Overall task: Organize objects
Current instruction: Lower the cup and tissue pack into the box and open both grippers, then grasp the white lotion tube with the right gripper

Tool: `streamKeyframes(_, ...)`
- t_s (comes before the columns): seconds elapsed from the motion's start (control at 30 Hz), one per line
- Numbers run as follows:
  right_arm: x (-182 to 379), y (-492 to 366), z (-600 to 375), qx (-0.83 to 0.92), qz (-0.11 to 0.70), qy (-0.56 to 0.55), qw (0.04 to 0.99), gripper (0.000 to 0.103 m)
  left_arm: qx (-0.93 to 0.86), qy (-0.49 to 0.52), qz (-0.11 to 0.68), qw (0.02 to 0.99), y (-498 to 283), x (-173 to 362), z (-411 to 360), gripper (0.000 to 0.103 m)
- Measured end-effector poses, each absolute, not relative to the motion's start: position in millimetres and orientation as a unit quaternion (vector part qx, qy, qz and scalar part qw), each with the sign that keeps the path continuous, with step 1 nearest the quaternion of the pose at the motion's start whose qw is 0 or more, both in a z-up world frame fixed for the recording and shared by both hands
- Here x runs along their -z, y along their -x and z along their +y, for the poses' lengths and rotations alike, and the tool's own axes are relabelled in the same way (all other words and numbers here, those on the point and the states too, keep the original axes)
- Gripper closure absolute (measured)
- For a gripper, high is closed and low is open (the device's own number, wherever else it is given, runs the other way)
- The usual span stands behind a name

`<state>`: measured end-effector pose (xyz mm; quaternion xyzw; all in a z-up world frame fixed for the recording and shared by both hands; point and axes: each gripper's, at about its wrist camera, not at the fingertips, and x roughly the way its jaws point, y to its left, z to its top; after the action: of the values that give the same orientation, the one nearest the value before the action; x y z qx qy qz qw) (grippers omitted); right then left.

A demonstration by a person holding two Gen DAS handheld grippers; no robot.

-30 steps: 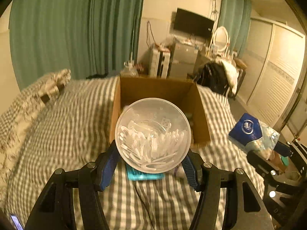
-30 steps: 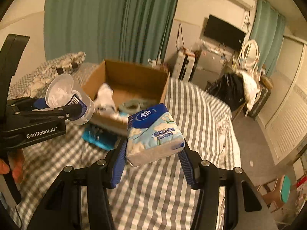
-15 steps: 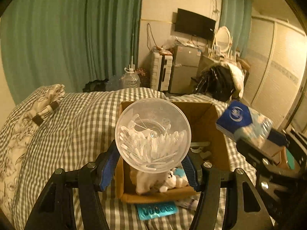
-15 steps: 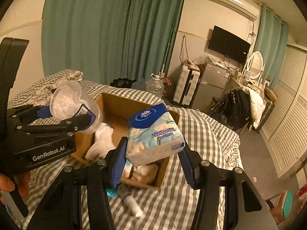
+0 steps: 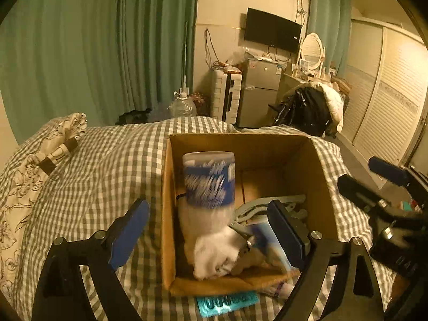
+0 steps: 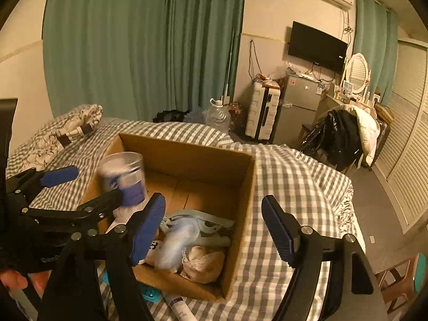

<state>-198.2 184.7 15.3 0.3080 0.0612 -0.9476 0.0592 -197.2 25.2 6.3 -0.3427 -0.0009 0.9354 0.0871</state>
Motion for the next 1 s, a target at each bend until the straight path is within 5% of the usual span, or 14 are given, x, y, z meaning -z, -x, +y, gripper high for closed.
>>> streamKeyframes(0.2, -57, 152, 194, 0.955, 0.077, -0.284, 0.05, 0.026, -0.946, 0.316, 0.01, 0.069, 145, -41, 16, 0.001)
streamKeyframes(0.57, -102, 61, 192, 0.958, 0.095, -0.263, 0.068, 0.023, -0.955, 0.292, 0.029, 0.048, 69, -64, 8, 0.0)
streamKeyframes(1.0, 17, 85, 195, 0.918, 0.082, -0.377, 0.09, 0.023, -0.922, 0.385, 0.034, 0.009, 81, 48, 12, 0.0)
